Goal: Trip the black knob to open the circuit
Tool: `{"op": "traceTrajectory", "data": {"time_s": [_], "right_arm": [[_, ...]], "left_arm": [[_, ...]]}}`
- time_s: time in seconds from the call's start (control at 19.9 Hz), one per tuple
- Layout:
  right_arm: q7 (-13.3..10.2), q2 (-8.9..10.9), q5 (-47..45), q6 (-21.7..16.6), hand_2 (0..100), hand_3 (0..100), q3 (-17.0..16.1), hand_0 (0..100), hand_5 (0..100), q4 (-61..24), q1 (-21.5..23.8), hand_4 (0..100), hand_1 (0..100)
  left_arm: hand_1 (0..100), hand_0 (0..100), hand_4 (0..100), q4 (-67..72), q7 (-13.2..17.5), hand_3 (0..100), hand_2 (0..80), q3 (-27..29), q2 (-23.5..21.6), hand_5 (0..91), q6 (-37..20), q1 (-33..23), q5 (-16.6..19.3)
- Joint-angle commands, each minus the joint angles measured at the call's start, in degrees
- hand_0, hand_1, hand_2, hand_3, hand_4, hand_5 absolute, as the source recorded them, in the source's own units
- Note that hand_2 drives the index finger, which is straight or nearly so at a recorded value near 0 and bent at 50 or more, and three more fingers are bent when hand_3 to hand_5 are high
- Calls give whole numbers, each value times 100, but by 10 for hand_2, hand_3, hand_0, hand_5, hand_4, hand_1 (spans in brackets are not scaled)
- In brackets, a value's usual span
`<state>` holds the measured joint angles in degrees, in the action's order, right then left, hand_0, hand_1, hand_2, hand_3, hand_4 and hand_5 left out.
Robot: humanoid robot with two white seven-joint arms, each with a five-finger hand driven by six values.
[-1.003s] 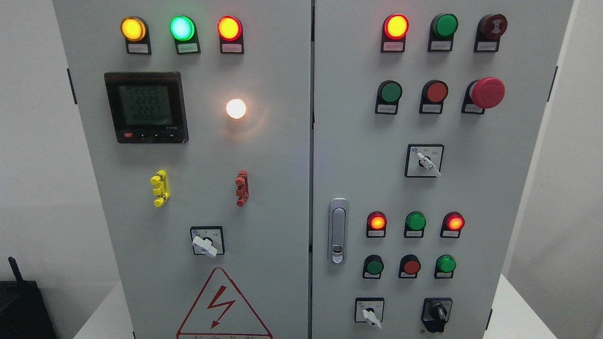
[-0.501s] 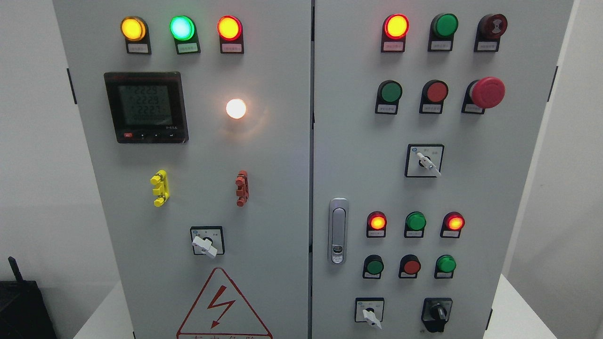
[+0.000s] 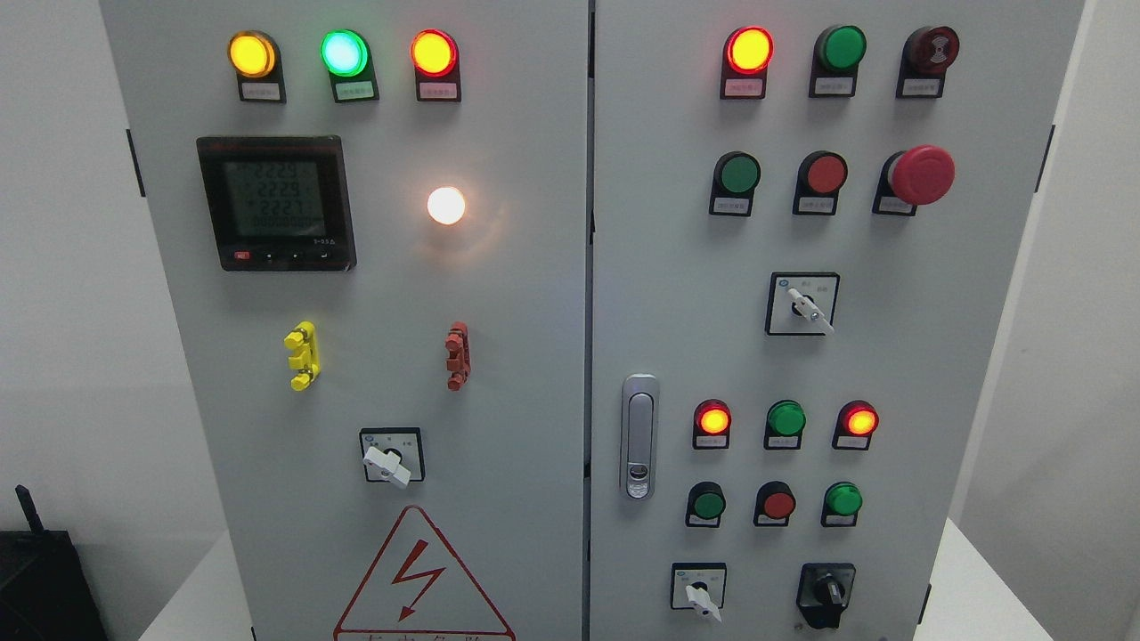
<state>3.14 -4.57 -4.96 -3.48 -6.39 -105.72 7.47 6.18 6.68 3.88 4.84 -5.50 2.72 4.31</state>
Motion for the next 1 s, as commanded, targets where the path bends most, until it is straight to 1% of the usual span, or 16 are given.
{"op": "traceTrajectory", "data": {"time_s": [0.0, 0.25, 0.6, 0.7, 0.95], "right_arm": [[3, -9, 4, 14, 40, 1000, 86, 0, 971, -19, -141, 1000, 25], [3, -26, 13, 58, 41, 1000, 173, 0, 973, -19, -158, 1000, 25], [11, -26, 13, 111, 46, 1000, 182, 0, 974, 8, -229, 1000, 24], [11, -35, 22, 111, 49, 1000, 261, 0, 974, 16, -237, 1000, 24], [11, -35, 39, 111, 51, 1000, 314, 0, 975, 25, -246, 1000, 23]], "left_arm": [[389, 120, 0, -143, -1, 0, 0, 7, 0, 0, -4, 0, 0], [389, 120, 0, -143, -1, 0, 0, 7, 0, 0, -4, 0, 0], [389, 120, 0, -143, -1, 0, 0, -2, 0, 0, -4, 0, 0], [389, 120, 0, -143, -1, 0, 0, -2, 0, 0, 5, 0, 0], [389, 120, 0, -143, -1, 0, 0, -2, 0, 0, -4, 0, 0]]}}
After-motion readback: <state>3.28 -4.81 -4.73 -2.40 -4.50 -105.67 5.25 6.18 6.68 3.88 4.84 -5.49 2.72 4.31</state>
